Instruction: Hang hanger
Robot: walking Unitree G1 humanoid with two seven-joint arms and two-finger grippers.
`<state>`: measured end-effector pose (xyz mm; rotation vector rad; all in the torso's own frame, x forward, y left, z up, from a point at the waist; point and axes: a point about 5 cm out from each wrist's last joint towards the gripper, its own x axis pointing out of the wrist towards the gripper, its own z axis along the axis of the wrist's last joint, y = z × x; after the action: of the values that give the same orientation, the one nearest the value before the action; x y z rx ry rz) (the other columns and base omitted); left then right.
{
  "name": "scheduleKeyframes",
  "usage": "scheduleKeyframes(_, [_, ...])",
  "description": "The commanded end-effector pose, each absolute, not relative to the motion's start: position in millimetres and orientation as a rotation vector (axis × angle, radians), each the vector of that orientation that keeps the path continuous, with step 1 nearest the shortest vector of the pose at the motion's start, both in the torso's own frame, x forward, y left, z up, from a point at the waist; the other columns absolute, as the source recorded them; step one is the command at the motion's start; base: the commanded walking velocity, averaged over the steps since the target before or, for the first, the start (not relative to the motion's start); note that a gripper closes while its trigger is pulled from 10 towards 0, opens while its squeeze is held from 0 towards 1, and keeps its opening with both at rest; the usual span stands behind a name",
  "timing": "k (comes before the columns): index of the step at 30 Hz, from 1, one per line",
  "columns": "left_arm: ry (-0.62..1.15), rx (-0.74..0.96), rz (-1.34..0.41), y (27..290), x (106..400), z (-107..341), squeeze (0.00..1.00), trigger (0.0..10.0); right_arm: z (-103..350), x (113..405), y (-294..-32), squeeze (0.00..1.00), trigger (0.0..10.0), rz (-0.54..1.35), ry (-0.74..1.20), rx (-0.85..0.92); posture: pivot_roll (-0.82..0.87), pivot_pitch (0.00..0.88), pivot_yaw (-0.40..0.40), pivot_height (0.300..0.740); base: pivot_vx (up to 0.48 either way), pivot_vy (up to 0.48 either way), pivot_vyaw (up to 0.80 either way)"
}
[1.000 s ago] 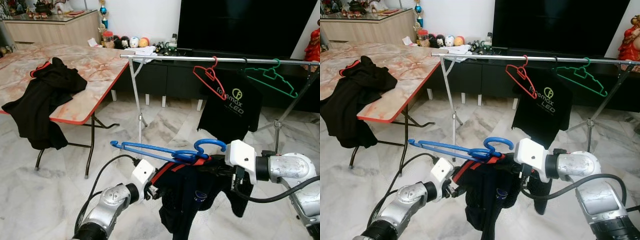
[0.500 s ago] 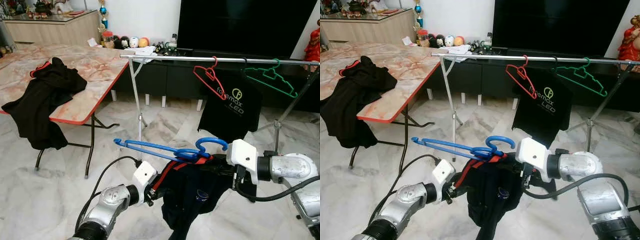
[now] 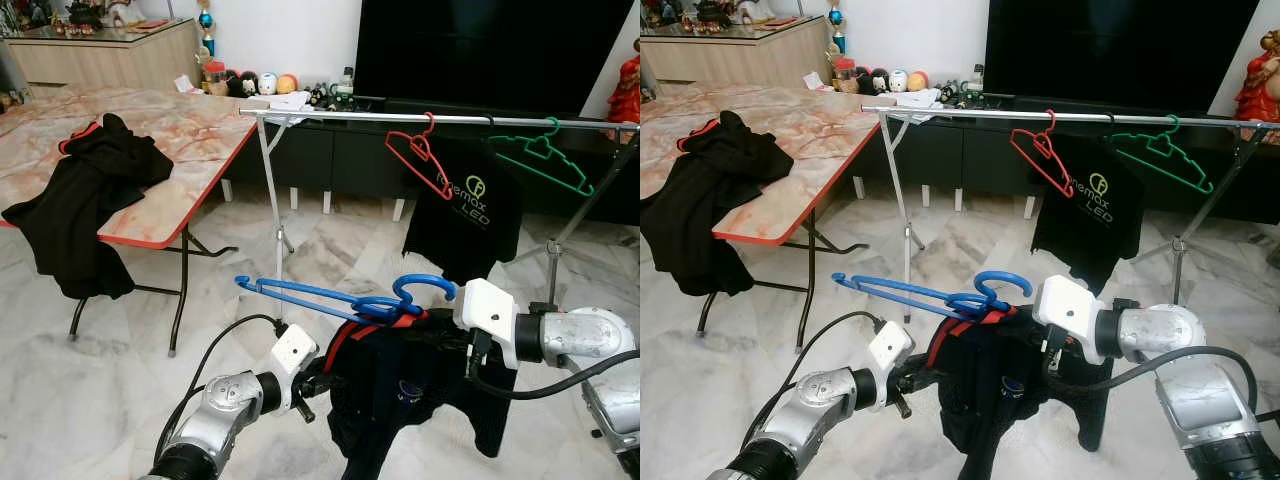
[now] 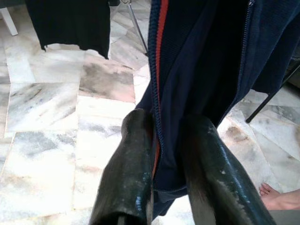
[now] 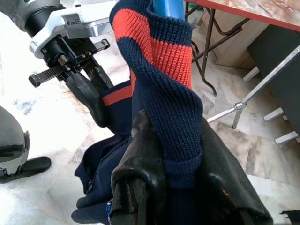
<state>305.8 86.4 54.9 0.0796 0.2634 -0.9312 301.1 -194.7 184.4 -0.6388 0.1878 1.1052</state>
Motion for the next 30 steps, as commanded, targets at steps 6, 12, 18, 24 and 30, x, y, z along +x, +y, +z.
scheduleKeyframes(6, [0.288,0.054,-0.926,88,305,53,0.0,0.0,196,306,-195,0.0,0.0,1.083,0.147,-0.659,-0.07,0.0,-0.031,0.74,0.0,0.0,0.0])
scheduleKeyframes(12, [0.294,0.06,-0.908,89,306,52,0.0,0.0,195,307,-191,0.0,0.0,1.088,0.143,-0.649,-0.07,0.0,-0.031,0.74,0.0,0.0,0.0])
scheduleKeyframes(18, [0.291,0.063,-0.871,91,308,52,0.0,0.0,193,308,-189,0.0,0.0,1.092,0.143,-0.645,-0.07,0.0,-0.03,0.74,0.0,0.0,0.0])
scheduleKeyframes(24, [0.334,0.146,-0.726,107,312,43,0.0,0.0,177,306,-204,0.0,0.0,1.104,0.221,-0.667,-0.06,0.0,-0.031,0.74,0.0,0.0,0.0])
scheduleKeyframes(30, [0.348,0.148,-0.681,114,311,39,0.0,0.0,155,308,-237,0.0,0.0,1.034,0.373,-0.728,-0.06,0.0,-0.034,0.74,0.0,0.0,0.0])
